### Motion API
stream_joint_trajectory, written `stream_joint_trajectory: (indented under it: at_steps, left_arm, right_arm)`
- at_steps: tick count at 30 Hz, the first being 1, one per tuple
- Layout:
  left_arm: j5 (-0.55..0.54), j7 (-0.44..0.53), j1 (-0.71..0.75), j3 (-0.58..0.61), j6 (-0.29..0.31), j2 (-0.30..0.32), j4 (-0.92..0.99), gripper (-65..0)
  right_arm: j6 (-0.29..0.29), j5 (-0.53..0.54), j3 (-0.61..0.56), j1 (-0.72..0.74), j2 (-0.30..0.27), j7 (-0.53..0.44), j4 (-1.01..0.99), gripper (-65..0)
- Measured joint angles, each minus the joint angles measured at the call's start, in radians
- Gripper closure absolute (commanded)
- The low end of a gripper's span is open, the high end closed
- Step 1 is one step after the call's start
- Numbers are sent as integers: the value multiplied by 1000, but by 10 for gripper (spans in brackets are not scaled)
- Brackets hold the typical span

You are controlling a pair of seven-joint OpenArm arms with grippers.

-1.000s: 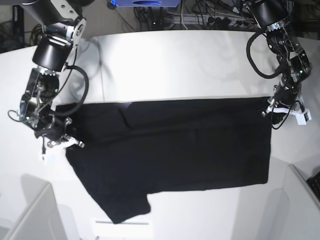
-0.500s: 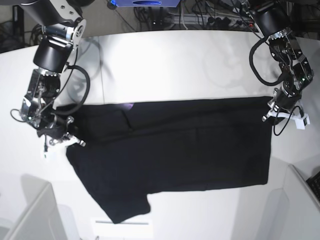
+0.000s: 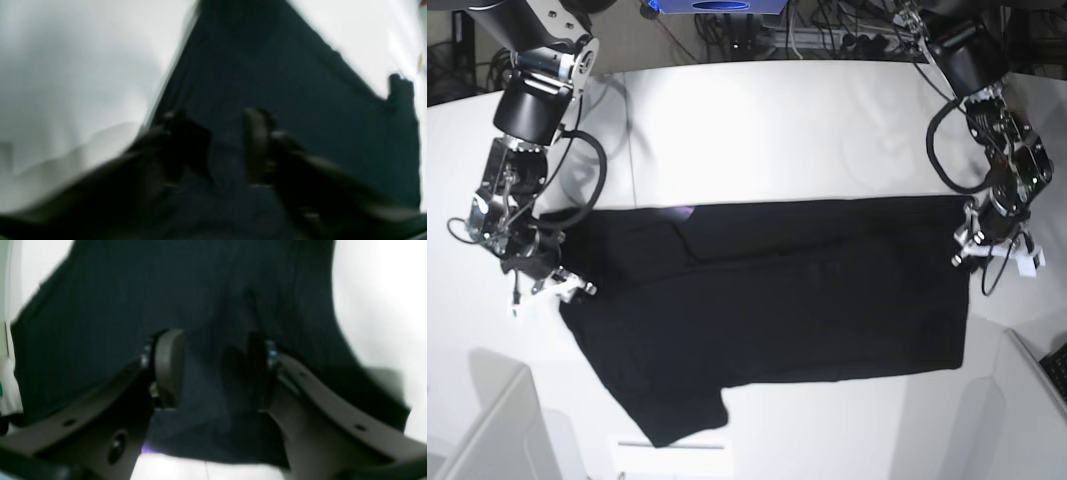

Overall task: Fold the T-shirt properly
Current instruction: 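Lower the shirt and open both grippers, releasing the shoulders, then regrasp the shirt's collar-side corners with both grippers and pull it taut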

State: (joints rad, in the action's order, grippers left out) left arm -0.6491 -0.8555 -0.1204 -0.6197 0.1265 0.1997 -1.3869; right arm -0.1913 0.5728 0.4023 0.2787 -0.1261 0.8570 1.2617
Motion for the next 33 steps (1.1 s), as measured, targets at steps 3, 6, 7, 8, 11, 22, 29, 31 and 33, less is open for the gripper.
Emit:
stream_joint_trajectory:
  at_steps: [3,6,7,8,11,22,29,31,33]
  left_arm:
    - [5,-2,-43,-2,1,0,48,-441]
    - [13,-3,-83,-2,0,0,87,-453]
    - [10,-4,-91,-1,0,-1,87,-453]
    - [5,-2,-98,-1,0,0,86,-451]
    - [-6,-6,-87,0,0,17,48,-449]
    - [-2,-3,190,-176,3,0,-169,-457]
    - [-5,-9,235,-219,111,-50,-140,-451]
    - [-6,-8,231,-215,114,-49,-115,-449]
    - [-2,-3,218,-215,113,-44,-73,-449]
  right_arm:
    - [0,1,1,0,-2,-48,0,-282]
    - [51,0,6,-3,-2,-54,3,-282]
    - [82,0,6,-7,-2,-55,8,-282]
    - [109,0,6,-15,-2,-56,24,-282]
    - [198,4,10,-87,-5,-118,153,-282]
    - [315,73,171,-329,59,-126,385,-336]
    - [315,219,231,-410,67,-99,390,-366]
    - [314,226,228,-410,69,-97,359,-366]
    - [314,231,228,-406,72,-96,325,-368]
